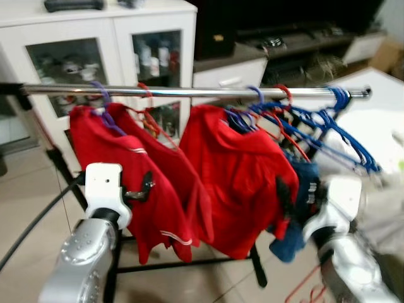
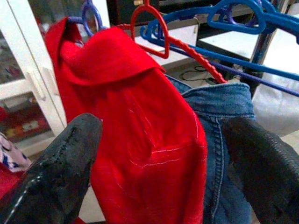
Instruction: Hang hanger
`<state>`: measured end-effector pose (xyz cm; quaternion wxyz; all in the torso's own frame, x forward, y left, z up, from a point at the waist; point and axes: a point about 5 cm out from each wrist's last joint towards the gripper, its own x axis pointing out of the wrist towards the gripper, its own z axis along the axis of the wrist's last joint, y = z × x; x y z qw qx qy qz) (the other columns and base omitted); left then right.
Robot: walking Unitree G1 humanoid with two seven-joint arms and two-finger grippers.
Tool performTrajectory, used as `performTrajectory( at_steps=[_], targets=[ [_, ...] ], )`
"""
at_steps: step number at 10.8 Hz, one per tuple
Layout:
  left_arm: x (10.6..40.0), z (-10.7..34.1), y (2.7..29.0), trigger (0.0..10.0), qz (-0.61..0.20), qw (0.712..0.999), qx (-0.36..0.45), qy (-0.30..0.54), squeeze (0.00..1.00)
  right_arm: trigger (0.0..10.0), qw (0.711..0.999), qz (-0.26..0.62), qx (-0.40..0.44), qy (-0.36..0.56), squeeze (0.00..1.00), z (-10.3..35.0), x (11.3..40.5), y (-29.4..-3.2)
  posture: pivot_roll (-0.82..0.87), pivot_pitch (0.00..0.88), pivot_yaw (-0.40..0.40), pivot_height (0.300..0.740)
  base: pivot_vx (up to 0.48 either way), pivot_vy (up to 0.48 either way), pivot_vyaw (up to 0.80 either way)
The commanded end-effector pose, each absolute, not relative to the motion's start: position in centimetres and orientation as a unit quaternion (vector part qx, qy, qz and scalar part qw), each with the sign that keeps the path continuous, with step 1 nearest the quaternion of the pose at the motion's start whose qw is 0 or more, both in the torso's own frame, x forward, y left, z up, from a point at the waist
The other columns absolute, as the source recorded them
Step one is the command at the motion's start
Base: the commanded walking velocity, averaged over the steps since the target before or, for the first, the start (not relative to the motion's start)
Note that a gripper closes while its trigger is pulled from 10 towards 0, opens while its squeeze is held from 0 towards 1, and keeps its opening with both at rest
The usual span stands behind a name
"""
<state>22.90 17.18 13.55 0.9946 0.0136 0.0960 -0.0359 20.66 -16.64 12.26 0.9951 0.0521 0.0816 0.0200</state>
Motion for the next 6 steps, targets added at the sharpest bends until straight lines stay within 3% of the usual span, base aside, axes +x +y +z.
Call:
performTrajectory(
  at_steps=[1,5,6],
  targets=[
    [23.1,14.0,16.4,10.0,-0.056,0.995,0.013,0.087,1.00,10.0,0.997,0.024,0.049,0.058,1.00,13.1,20.9,-16.6,0.04,0.000,-0.032,0.740,0.000,0.000,0.00],
    [24.0,16.0,15.9,10.0,-0.066,0.997,0.041,-0.021,1.00,10.0,0.995,0.061,0.068,0.028,1.00,13.9,19.8,-15.8,0.03,0.000,0.025,0.740,0.000,0.000,0.00],
    [24.0,15.7,16.2,10.0,-0.045,0.999,0.019,0.006,1.00,10.0,0.995,0.079,0.054,0.014,1.00,14.4,20.0,-15.7,0.03,0.000,0.025,0.740,0.000,0.000,0.00]
  ],
)
